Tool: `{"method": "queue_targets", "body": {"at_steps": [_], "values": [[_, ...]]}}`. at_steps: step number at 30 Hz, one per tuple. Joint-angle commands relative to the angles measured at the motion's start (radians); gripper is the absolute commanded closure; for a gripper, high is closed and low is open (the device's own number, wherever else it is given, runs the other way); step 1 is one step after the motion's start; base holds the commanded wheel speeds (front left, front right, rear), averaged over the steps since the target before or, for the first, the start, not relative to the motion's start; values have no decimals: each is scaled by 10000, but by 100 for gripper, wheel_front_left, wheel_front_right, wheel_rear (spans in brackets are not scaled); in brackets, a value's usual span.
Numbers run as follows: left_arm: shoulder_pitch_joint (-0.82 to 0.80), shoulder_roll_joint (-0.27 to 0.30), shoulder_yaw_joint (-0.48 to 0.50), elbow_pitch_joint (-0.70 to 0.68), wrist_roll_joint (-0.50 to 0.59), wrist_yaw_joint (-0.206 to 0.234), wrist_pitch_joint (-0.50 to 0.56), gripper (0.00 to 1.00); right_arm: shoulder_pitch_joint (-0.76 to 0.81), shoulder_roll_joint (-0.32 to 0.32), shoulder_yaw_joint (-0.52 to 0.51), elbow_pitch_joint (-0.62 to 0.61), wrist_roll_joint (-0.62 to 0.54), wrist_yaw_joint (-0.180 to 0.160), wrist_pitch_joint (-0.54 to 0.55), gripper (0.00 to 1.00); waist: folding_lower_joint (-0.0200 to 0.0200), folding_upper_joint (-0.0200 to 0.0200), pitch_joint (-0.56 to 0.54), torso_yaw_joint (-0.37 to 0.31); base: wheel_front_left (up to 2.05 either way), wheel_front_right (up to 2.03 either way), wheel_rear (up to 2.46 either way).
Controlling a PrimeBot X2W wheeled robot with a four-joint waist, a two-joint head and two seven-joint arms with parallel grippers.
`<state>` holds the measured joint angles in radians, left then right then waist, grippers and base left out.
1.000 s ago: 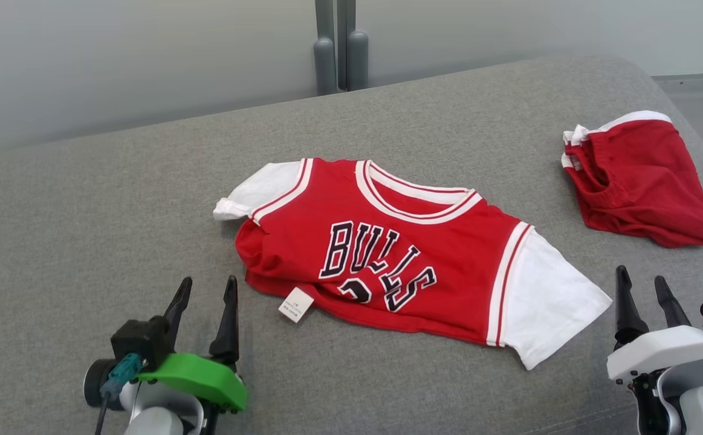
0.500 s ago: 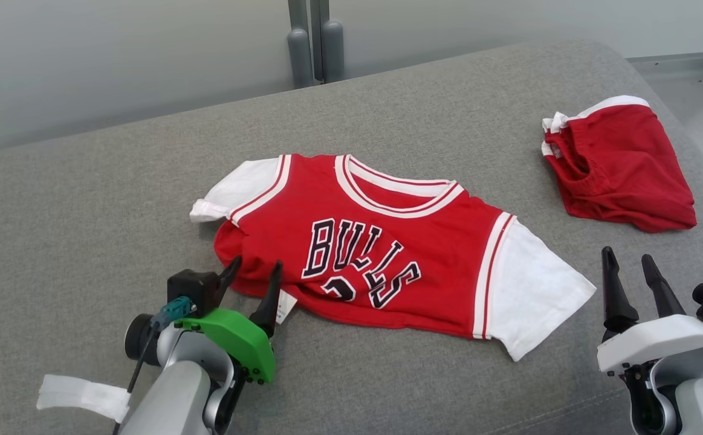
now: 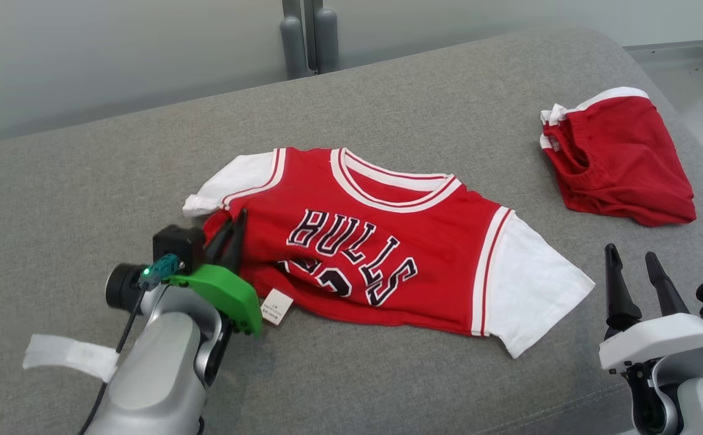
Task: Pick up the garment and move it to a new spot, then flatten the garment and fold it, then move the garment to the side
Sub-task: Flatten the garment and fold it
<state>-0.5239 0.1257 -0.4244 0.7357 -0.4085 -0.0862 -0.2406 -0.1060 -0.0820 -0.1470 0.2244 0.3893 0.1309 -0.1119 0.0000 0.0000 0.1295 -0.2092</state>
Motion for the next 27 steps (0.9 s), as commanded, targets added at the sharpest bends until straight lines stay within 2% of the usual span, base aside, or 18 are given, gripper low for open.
{"method": "queue_targets", "body": {"at_steps": [1, 7, 13, 22, 26, 27], "values": [[-344, 26, -58, -163, 247, 90, -119, 100, 44, 19, -23, -41, -93, -3, -39, 0, 0, 0, -19, 50, 0, 0, 0], [-1265, -122, -378, -753, 912, 192, -246, 100, -69, 55, 75, -68, -125, -3, 45, 0, 0, 0, -17, 47, 0, 0, 0], [-2291, -213, -654, -390, 1267, 56, -239, 100, -274, 96, 347, -12, -65, -3, 40, 0, 0, 0, 155, -297, 0, 0, 0], [-4238, -225, -1056, 1340, 1751, -97, -249, 100, -736, 220, 891, 435, 125, -3, -283, 0, 0, 0, 804, -1519, 0, 0, 0], [-4766, -299, -1158, 1751, 1968, 10, -247, 100, -876, 263, 1034, 738, 205, -3, -525, 0, 0, 0, 1170, -1917, 0, 0, 0], [-4799, -320, -1156, 1926, 1952, 28, -241, 75, -904, 276, 1077, 812, 217, -3, -584, 0, 0, 0, 1245, -1989, 0, 0, 0]]}}
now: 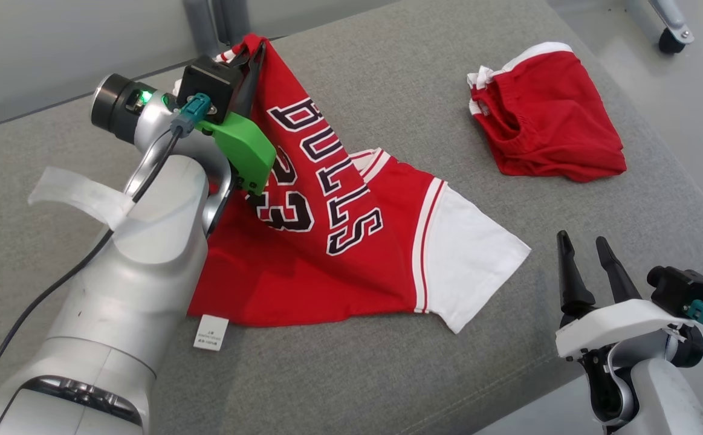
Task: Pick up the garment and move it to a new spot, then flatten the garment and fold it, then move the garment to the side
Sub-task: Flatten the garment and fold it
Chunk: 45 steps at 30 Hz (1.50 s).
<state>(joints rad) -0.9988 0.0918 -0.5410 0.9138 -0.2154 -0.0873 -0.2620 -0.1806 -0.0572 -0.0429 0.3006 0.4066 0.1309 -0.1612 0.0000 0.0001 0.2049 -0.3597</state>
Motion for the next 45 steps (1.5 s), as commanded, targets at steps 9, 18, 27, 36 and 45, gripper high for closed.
{"method": "queue_targets", "body": {"at_steps": [9, 18, 27, 36, 45], "values": [[-200, -225, 277, 1018, -442, 8, -30, 0, -327, 43, -38, 465, 21, -3, -430, 0, 0, -1, 713, -196, 0, 0, 0], [858, -352, 681, 776, -1377, -234, -29, 0, -69, -114, -204, 403, -170, -3, -275, 0, 0, -1, 90, 1277, 0, 0, 0], [2488, -388, 1001, 1017, -2787, -416, 112, 0, 329, -148, -431, 108, -318, -3, 4, 0, 0, -1, -509, 2348, 0, 0, 0], [3783, -399, 1213, 608, -4041, -443, 490, 0, 527, -77, -483, -125, -367, -3, 184, 0, 0, -1, -644, 2482, 0, 0, 0], [5220, -160, 1231, -354, -5174, -444, 1197, 0, 683, -41, -605, -251, -422, -3, 240, 0, 0, -1, -707, 2235, 0, 0, 0]]}}
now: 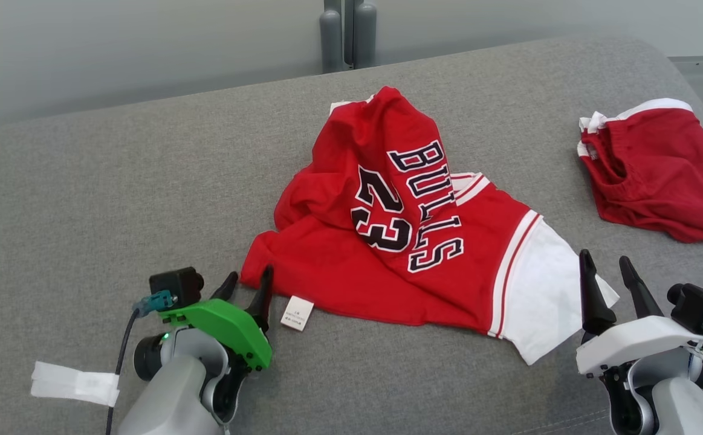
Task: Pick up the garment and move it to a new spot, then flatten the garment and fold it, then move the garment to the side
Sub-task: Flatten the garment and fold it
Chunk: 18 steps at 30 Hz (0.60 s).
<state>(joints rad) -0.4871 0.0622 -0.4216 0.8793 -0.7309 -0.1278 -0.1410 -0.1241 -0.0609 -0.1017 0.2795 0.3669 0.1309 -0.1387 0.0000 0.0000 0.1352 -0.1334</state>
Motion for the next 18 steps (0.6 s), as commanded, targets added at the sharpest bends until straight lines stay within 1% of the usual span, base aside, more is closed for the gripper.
{"method": "queue_targets", "body": {"at_steps": [1, 3, 11, 12, 13, 14, 15, 16, 17, 18], "values": [[211, 181, 60, -48, -63, -40, 66, 0, 108, -1, -5, -40, -37, -3, 27, 0, 0, 0, -15, -68, 0, 0, 0], [392, 215, 116, -73, -186, 18, 175, 0, 83, 4, 2, -52, -63, -3, 44, 0, 0, 0, -17, -150, 0, 0, 0], [799, 70, 504, -358, -1237, -14, 663, 0, 82, 11, -28, -112, -104, -3, 53, 0, 0, 0, 40, -365, 0, 0, 0], [819, 55, 516, -370, -1303, -14, 733, 12, 76, 13, -32, -118, -108, -3, 65, 0, 0, 0, 47, -388, 0, 0, 0], [835, 46, 529, -370, -1364, -14, 761, 38, 69, 13, -38, -124, -116, -3, 75, 0, 0, 0, 51, -406, 0, 0, 0], [839, 39, 532, -371, -1415, -16, 804, 58, 63, 14, -41, -130, -121, -3, 82, 0, 0, 0, 53, -420, 0, 0, 0], [843, 32, 528, -371, -1470, -18, 820, 75, 60, 16, -45, -134, -114, -3, 87, 0, 0, 0, 53, -429, 0, 0, 0], [851, 26, 542, -384, -1512, -19, 797, 96, 60, 17, -58, -136, -127, -5, 86, 0, 0, 0, 49, -433, 0, 0, 0], [866, 20, 591, -417, -1614, -21, 725, 100, 67, 17, -78, -139, -141, -3, 84, 0, 0, 0, 44, -429, 0, 0, 0], [870, 12, 606, -457, -1665, -24, 669, 100, 81, 20, -99, -138, -150, -3, 79, 0, 0, 0, 34, -416, 0, 0, 0]]}}
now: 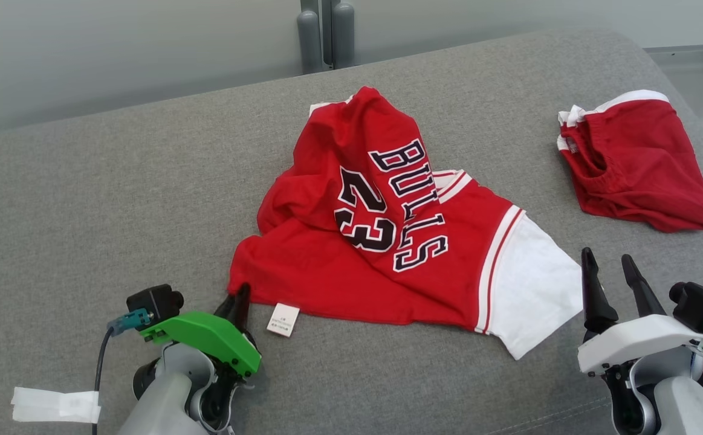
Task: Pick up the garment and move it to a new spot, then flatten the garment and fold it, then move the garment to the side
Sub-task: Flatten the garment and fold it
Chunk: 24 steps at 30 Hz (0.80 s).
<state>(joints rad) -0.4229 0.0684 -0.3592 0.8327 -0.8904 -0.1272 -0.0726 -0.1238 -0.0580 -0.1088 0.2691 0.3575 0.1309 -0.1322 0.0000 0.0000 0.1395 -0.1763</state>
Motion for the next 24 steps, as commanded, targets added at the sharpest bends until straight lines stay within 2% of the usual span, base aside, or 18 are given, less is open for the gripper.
{"method": "queue_targets", "body": {"at_steps": [1, 14, 24], "values": [[214, -48, -29, -43, -81, -32, -99, 100, 106, -8, -61, -28, -65, -3, 6, 0, 0, 0, -30, 41, 0, 0, 0], [1171, 460, 306, -623, -106, 143, -1221, 100, 290, 6, -170, -5, -98, -4, 47, 0, 0, 0, -413, 826, 0, 0, 0], [2460, 507, 700, -1390, -269, 657, -1628, 100, 461, 18, -198, 4, -139, -4, 85, 0, 0, 0, -643, 1222, 0, 0, 0]]}}
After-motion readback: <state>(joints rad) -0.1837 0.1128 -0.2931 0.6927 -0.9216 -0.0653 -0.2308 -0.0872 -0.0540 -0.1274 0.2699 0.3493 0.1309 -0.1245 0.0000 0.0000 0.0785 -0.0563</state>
